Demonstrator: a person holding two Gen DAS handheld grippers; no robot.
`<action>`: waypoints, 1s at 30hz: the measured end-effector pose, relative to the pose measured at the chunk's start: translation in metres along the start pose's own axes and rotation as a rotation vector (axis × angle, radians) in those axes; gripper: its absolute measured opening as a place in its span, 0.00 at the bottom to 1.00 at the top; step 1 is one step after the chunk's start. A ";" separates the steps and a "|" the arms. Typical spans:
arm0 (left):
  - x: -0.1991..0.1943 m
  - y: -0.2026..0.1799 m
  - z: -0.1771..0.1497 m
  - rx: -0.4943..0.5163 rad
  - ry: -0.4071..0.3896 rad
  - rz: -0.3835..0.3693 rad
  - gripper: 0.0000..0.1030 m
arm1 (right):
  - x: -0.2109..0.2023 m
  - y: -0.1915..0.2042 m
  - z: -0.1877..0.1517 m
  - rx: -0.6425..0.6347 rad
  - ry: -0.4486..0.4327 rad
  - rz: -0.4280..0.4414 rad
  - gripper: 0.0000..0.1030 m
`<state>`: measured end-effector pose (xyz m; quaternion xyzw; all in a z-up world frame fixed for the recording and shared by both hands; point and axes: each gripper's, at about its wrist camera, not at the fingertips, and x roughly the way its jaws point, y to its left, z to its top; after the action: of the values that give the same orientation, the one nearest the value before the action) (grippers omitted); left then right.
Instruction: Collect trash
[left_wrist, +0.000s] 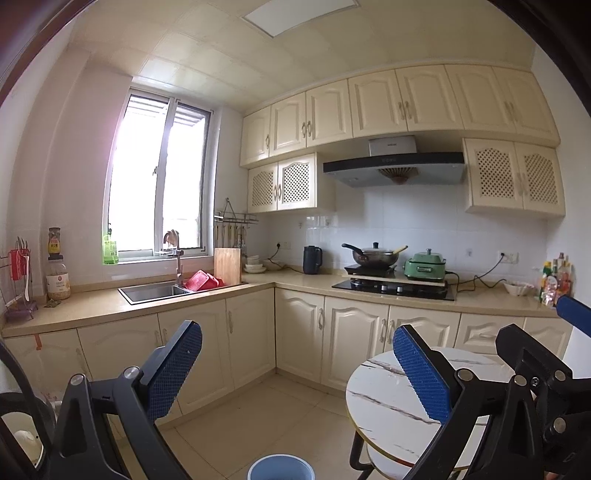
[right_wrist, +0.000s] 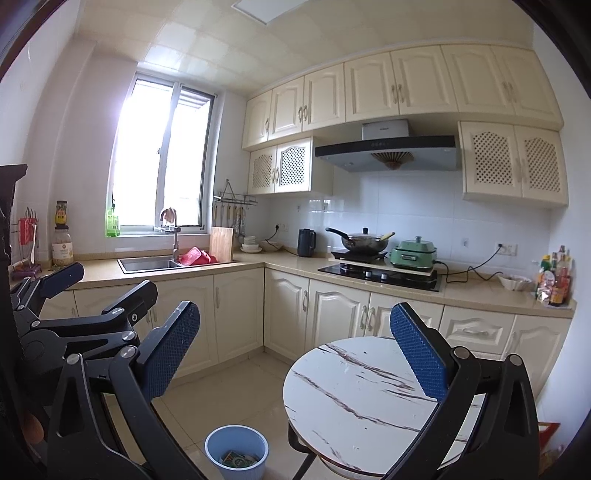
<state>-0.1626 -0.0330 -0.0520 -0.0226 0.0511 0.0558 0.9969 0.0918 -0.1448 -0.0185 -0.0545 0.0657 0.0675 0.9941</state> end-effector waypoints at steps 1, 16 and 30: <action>0.002 0.001 0.002 -0.001 0.001 -0.002 0.99 | 0.001 0.000 -0.001 0.000 0.002 -0.001 1.00; 0.015 0.015 0.014 0.007 0.006 -0.010 0.99 | 0.003 -0.001 -0.002 0.002 0.007 -0.002 1.00; 0.025 0.027 0.022 0.012 0.031 -0.011 0.99 | 0.006 -0.001 -0.008 0.004 0.023 -0.008 1.00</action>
<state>-0.1386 -0.0024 -0.0337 -0.0177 0.0665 0.0494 0.9964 0.0971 -0.1457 -0.0269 -0.0535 0.0769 0.0630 0.9936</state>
